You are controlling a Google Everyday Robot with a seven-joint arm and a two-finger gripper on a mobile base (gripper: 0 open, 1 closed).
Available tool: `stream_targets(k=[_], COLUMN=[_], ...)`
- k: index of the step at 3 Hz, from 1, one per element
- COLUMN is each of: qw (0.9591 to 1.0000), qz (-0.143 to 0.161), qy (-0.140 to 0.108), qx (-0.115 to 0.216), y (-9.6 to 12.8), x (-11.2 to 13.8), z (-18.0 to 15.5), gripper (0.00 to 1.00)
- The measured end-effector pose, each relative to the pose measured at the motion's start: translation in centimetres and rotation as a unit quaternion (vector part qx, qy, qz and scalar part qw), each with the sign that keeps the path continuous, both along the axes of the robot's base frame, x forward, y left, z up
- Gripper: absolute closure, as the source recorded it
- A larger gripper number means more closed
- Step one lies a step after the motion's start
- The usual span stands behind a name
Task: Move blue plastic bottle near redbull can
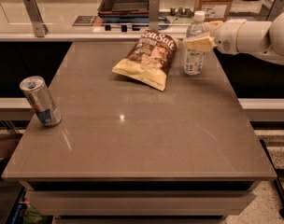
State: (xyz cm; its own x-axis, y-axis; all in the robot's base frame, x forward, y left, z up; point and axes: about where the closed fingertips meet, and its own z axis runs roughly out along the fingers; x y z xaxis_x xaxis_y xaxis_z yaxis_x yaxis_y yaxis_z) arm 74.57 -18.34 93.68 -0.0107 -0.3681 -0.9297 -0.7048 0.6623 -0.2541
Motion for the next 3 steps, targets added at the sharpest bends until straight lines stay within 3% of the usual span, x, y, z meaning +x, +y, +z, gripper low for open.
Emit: stream_targets(k=[1, 3], qw=[0.9998, 0.9991], qz=[0.020, 0.037], qy=[0.008, -0.001], qx=[0.003, 0.019], y=[0.4, 1.0], x=[-0.9, -6.4], z=[1.0, 5.5], gripper=[1.00, 1.00])
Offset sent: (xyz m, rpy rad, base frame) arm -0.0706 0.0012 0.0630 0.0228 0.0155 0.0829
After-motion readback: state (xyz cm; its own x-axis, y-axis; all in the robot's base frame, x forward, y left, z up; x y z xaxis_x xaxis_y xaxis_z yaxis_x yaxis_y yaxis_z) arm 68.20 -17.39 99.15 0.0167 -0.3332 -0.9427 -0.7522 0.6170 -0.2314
